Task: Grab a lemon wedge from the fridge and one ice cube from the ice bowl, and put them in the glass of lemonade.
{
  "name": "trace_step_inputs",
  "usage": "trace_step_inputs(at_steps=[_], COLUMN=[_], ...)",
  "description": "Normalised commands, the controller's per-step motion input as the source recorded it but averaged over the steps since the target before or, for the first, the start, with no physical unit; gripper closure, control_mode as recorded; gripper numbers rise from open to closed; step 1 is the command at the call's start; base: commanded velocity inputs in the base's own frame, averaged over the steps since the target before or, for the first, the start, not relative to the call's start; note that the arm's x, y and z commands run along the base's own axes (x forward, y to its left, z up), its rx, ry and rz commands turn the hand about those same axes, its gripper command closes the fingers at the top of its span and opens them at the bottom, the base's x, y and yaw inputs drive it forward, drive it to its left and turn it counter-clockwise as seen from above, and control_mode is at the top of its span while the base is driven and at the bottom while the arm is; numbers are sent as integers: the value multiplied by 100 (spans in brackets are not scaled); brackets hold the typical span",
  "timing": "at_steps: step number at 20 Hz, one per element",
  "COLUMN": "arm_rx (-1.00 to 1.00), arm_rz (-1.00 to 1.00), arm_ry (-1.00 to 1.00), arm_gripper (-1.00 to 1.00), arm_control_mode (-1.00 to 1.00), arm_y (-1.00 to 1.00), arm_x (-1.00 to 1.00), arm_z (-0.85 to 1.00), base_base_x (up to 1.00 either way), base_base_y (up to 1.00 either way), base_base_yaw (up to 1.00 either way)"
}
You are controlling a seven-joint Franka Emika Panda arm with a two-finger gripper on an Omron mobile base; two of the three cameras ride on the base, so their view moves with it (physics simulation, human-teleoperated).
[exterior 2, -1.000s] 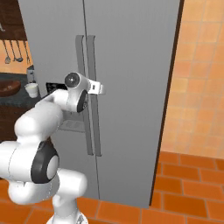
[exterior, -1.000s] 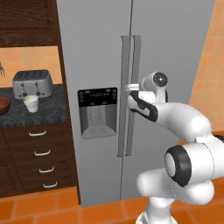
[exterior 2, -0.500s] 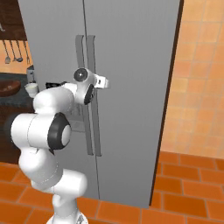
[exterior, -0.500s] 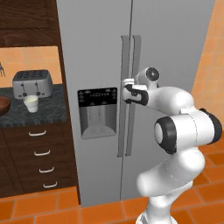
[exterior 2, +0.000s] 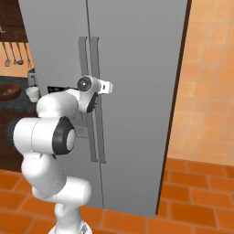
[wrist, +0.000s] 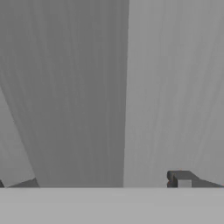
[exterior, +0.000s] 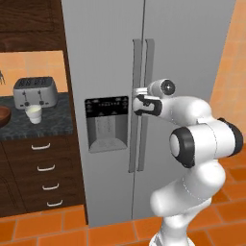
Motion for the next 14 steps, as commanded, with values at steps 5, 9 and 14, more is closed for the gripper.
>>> trace_step_inputs(at_steps=[5,9,14], arm_rx=[0,0,1], arm_rz=[-5,0,-1], arm_ry=[9,13,5], arm_gripper=[100,100,100], arm_control_mode=[-100,-100,-100], arm_y=[4,-13,-47], arm_x=[35,-46,-84], arm_z=[-1,16,17], base_base_x=[0,0,0], base_base_y=[0,0,0], base_base_yaw=[0,0,0])
